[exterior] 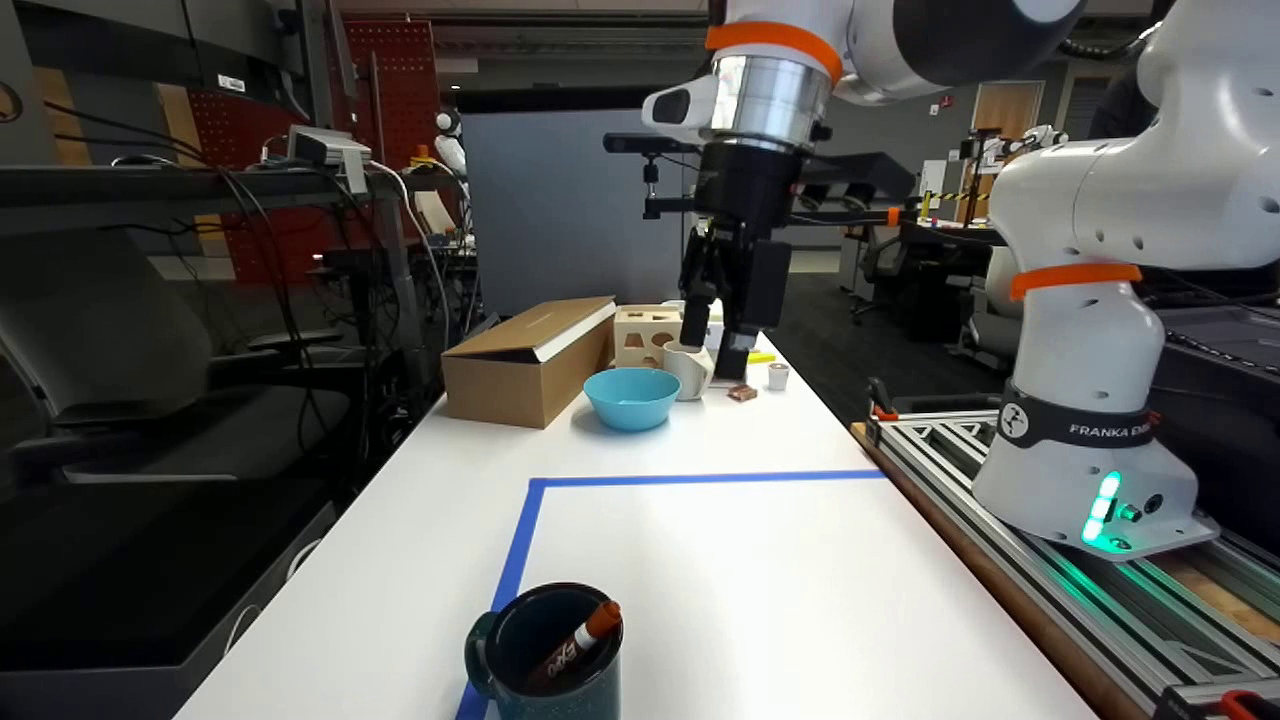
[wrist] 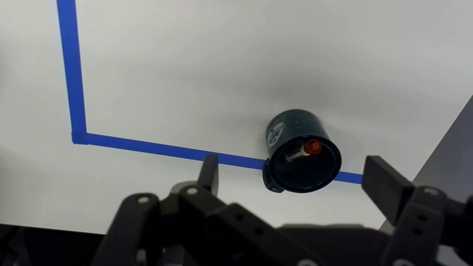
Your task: Remove the red marker from the green mug.
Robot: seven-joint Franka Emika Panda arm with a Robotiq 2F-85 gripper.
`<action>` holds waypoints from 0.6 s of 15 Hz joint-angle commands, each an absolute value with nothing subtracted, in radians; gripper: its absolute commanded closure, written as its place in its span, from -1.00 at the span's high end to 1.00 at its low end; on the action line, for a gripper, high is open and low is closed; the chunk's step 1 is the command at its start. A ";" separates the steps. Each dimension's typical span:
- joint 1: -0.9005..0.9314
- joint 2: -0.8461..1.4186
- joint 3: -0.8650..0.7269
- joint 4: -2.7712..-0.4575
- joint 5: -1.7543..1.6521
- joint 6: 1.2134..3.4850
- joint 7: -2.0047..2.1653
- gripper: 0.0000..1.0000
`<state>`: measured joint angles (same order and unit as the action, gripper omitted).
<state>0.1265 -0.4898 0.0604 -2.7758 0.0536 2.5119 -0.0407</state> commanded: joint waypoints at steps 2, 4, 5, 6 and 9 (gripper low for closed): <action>0.170 -0.356 0.069 -2.775 0.088 2.683 -0.042 1.00; 0.185 -0.301 0.071 -2.773 0.092 2.752 -0.047 1.00; 0.191 -0.275 0.072 -2.771 0.093 2.779 -0.050 1.00; 0.196 -0.252 0.074 -2.769 0.091 2.801 -0.053 1.00; 0.204 -0.184 0.089 -2.765 0.081 2.882 -0.053 1.00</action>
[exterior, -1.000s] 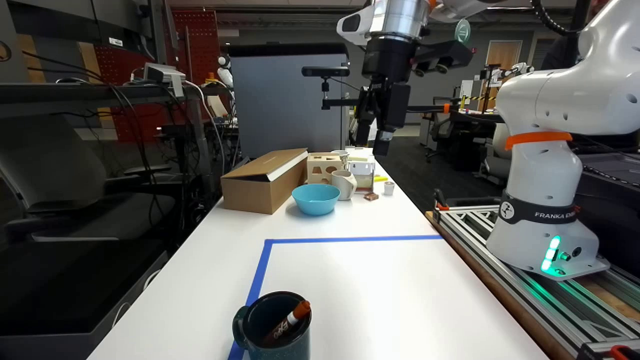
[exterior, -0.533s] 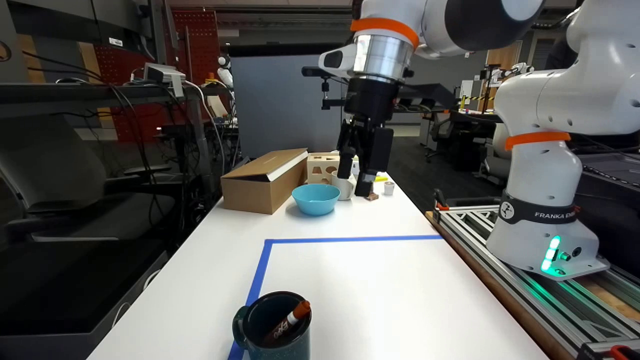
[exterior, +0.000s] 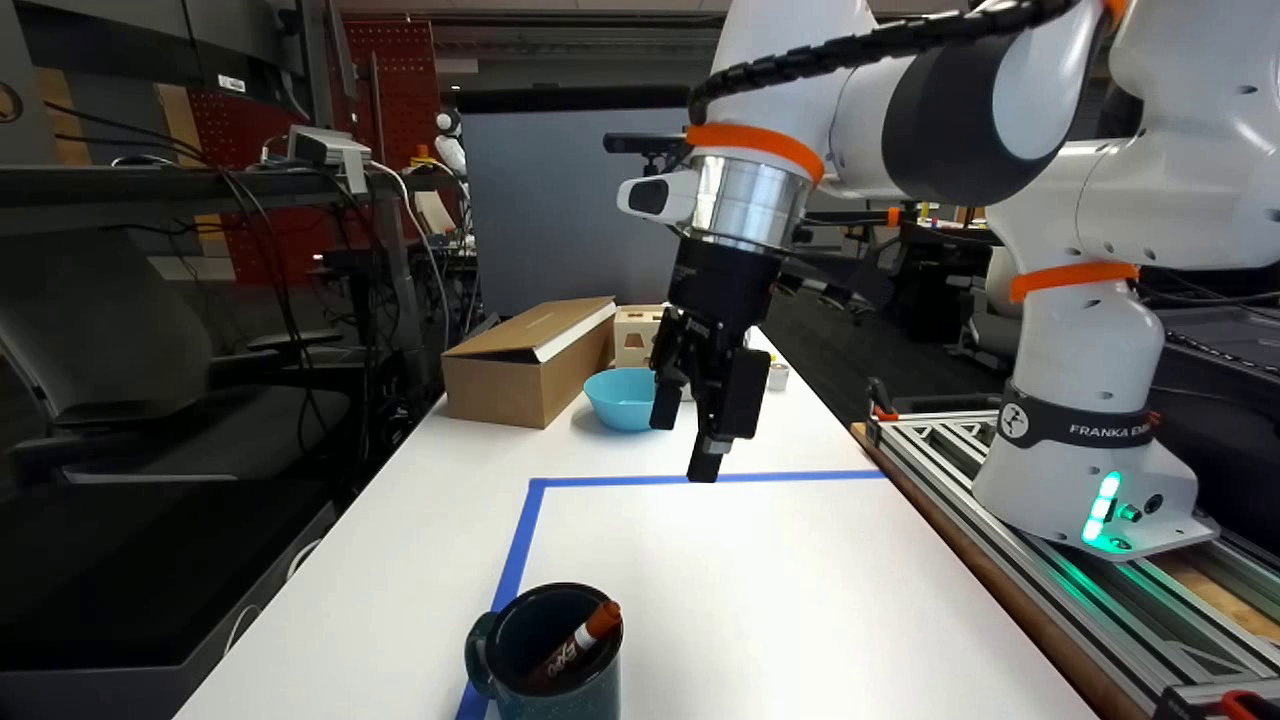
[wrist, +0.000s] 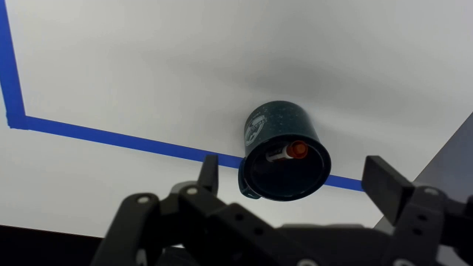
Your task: Remove the red marker from the green mug.
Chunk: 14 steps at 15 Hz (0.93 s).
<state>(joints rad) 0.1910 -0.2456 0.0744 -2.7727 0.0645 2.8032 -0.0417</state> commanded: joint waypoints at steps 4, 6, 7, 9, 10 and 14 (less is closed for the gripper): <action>0.187 -0.100 0.113 -2.751 0.043 2.975 -0.037 1.00; 0.173 -0.052 0.120 -2.737 0.019 3.012 -0.029 1.00; 0.170 -0.025 0.119 -2.725 0.011 3.026 -0.030 1.00; 0.162 0.025 0.110 -2.706 -0.037 3.054 -0.006 1.00; 0.162 0.048 0.105 -2.694 -0.058 3.063 -0.004 1.00; 0.188 0.124 0.075 -2.643 -0.146 3.086 0.028 1.00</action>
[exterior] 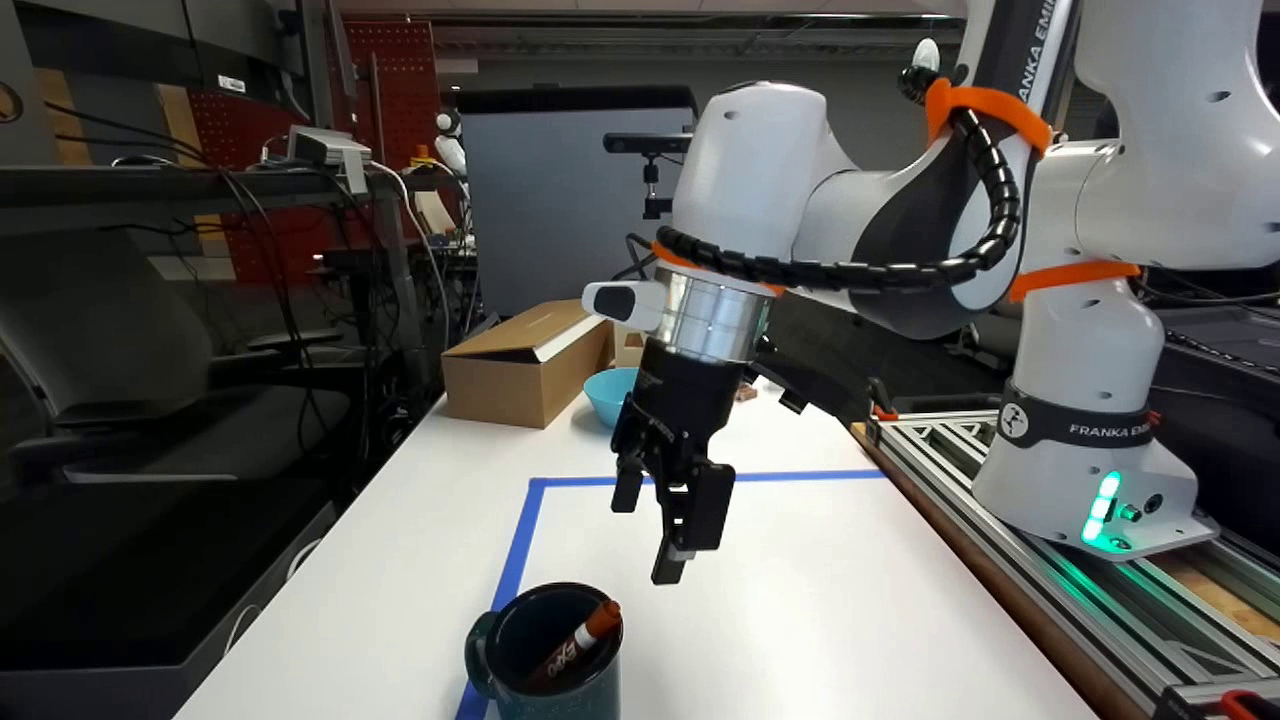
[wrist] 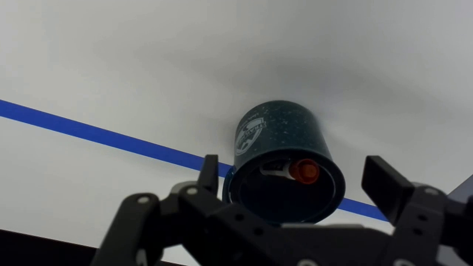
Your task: Remove the red marker from the green mug.
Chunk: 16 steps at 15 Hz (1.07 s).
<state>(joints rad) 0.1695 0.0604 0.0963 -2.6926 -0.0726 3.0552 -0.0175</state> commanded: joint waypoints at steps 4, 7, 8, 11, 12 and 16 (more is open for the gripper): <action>0.224 0.186 0.057 -2.594 -0.177 3.100 0.044 1.00; 0.260 0.216 0.036 -2.569 -0.183 3.100 0.055 0.92; 0.272 0.225 0.027 -2.563 -0.184 3.101 0.056 0.60; 0.311 0.245 -0.008 -2.547 -0.186 3.103 0.058 0.22; 0.322 0.251 -0.019 -2.542 -0.183 3.106 0.057 0.06; 0.367 0.262 -0.067 -2.532 -0.177 3.115 0.055 -0.02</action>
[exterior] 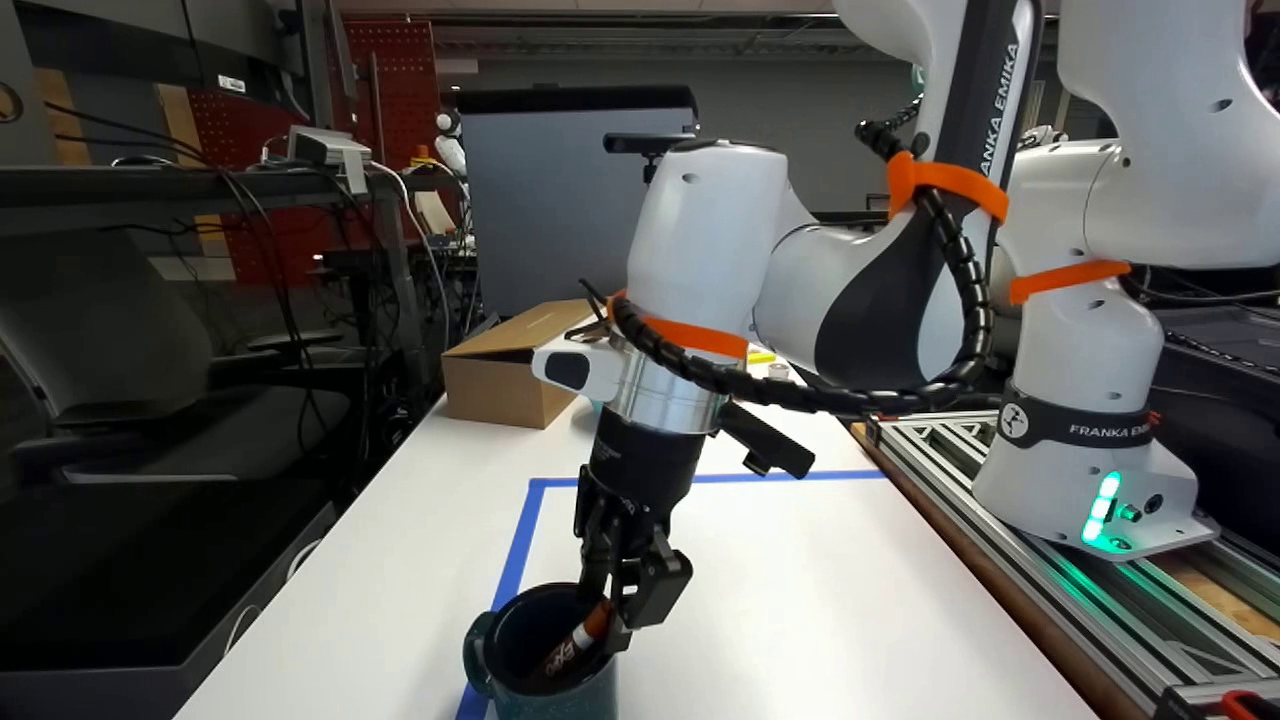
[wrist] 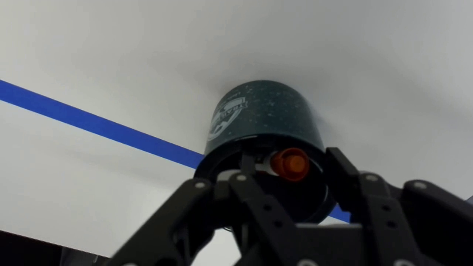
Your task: Remove the red marker from the green mug.
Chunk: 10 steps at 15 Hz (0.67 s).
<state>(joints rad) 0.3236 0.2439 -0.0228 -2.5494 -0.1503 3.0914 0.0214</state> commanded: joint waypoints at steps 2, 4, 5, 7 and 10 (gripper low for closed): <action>0.389 0.262 -0.088 -2.531 -0.175 3.119 0.055 -0.03; 0.410 0.264 -0.106 -2.529 -0.171 3.124 0.055 -0.07; 0.419 0.263 -0.112 -2.529 -0.169 3.124 0.055 -0.07; 0.438 0.262 -0.126 -2.529 -0.167 3.125 0.056 -0.07; 0.465 0.263 -0.149 -2.531 -0.165 3.127 0.063 -0.40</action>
<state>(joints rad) 0.4245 0.2521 -0.1144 -2.5382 -0.1502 3.1085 0.0298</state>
